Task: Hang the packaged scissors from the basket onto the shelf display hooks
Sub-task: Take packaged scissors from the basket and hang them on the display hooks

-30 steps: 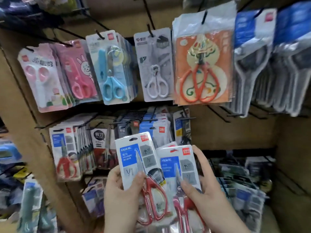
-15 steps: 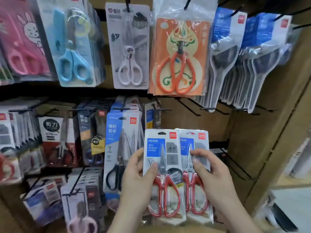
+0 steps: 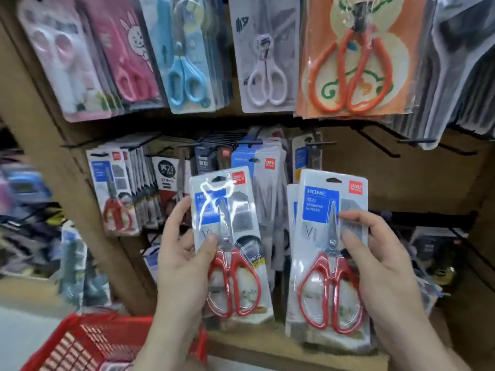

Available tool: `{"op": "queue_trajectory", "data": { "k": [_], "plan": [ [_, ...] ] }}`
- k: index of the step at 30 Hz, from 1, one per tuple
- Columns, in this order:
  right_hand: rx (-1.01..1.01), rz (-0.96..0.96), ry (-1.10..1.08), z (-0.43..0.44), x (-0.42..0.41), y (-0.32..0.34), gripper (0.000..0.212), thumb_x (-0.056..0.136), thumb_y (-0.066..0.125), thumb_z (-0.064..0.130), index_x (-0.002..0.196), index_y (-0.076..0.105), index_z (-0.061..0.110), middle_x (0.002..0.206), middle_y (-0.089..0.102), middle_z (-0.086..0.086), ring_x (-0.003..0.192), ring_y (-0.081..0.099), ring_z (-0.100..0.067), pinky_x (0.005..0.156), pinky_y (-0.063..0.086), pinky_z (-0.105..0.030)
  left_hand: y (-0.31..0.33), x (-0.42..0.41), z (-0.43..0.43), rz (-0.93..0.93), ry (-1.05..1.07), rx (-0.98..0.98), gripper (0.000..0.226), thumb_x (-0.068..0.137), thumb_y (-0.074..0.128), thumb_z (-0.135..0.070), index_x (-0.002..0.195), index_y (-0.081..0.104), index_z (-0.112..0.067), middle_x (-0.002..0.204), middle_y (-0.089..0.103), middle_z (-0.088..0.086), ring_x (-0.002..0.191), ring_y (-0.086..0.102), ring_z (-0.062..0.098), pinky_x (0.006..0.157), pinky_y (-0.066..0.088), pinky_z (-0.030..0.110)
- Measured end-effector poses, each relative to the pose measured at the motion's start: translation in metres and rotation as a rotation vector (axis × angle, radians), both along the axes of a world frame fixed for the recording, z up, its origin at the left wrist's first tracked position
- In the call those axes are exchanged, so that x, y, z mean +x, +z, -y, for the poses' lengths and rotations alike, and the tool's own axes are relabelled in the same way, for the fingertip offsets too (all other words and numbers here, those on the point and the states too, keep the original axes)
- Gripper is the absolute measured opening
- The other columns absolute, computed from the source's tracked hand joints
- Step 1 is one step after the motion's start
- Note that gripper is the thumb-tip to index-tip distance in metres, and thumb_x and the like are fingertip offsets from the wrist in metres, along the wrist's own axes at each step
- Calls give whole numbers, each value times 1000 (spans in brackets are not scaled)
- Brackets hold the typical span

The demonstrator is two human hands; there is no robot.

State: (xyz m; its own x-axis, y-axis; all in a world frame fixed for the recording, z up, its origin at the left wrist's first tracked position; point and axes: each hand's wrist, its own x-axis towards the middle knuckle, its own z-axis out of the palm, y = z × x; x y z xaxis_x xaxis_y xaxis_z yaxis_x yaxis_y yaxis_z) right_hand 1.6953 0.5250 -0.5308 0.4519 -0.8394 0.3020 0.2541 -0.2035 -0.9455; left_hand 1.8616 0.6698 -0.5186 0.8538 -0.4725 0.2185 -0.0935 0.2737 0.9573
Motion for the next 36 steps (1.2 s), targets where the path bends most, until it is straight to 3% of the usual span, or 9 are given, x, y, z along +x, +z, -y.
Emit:
{"op": "queue_trajectory", "data": {
  "k": [4, 9, 12, 15, 23, 27, 29, 31, 36],
  "plan": [
    [-42, -39, 114, -28, 35, 7, 33, 100, 51, 12, 95, 65, 42, 103, 73, -5, 94, 69, -40, 81, 56, -49, 0, 38, -39, -74, 136, 48, 59, 94, 58, 1, 136, 49, -39, 99, 77, 7, 77, 71, 31, 78, 57, 51],
    [-62, -68, 145, -50, 64, 5, 44, 94, 60, 16, 117, 50, 52, 98, 77, -3, 72, 71, -22, 68, 56, -41, -17, 48, -71, -107, 137, 82, 52, 90, 64, 1, 131, 54, -30, 98, 78, 8, 90, 73, 37, 85, 56, 55],
    [34, -97, 138, -44, 61, 1, 56, 91, 63, 15, 136, 43, 41, 91, 79, 0, 82, 76, -20, 76, 58, -43, -23, 42, -73, -71, 97, 112, 34, 90, 66, -2, 118, 62, -19, 93, 78, 6, 81, 75, 27, 77, 57, 44],
    [57, -162, 79, -29, 50, -4, 22, 91, 63, 11, 111, 65, 22, 87, 79, -4, 78, 75, -22, 74, 61, -45, -27, 34, -61, -17, 77, 149, 19, 94, 63, -7, 109, 62, -19, 89, 79, 2, 62, 68, 15, 58, 50, 32],
    [176, -92, -98, 22, -4, -19, 19, 96, 56, 23, 105, 72, 21, 100, 78, -1, 99, 72, -26, 97, 52, -52, -20, -3, -3, 193, -93, 160, 62, 95, 60, -3, 123, 47, -57, 107, 75, -9, 101, 71, 10, 86, 53, 36],
    [161, -38, -200, 40, -27, -18, 19, 100, 53, 24, 106, 71, 29, 99, 78, 1, 95, 74, -23, 91, 56, -50, -20, -25, 32, 86, -319, 147, 56, 78, 76, -16, 127, 59, -38, 97, 78, 4, 93, 74, 21, 84, 56, 42],
    [130, -27, -240, 47, -35, -16, 18, 100, 53, 26, 103, 69, 31, 99, 78, 2, 94, 74, -23, 86, 58, -50, -22, -36, 49, 34, -369, 160, 40, 66, 76, -23, 105, 75, -28, 85, 77, 6, 78, 71, 18, 73, 56, 29],
    [109, -8, -274, 54, -40, -14, 14, 99, 53, 26, 101, 67, 28, 97, 77, 0, 92, 74, -23, 82, 59, -49, -25, -47, 63, 53, -390, 164, 6, 85, 71, -9, 85, 76, -13, 70, 72, 5, 65, 63, 12, 59, 48, 16],
    [90, 29, -214, 55, -41, -10, 12, 95, 57, 32, 98, 69, 28, 99, 76, -4, 92, 73, -26, 84, 57, -55, -34, -69, 89, 170, -488, 239, 14, 95, 64, -18, 83, 65, -10, 65, 58, 2, 57, 47, 8, 53, 37, 14]
  ]
}}
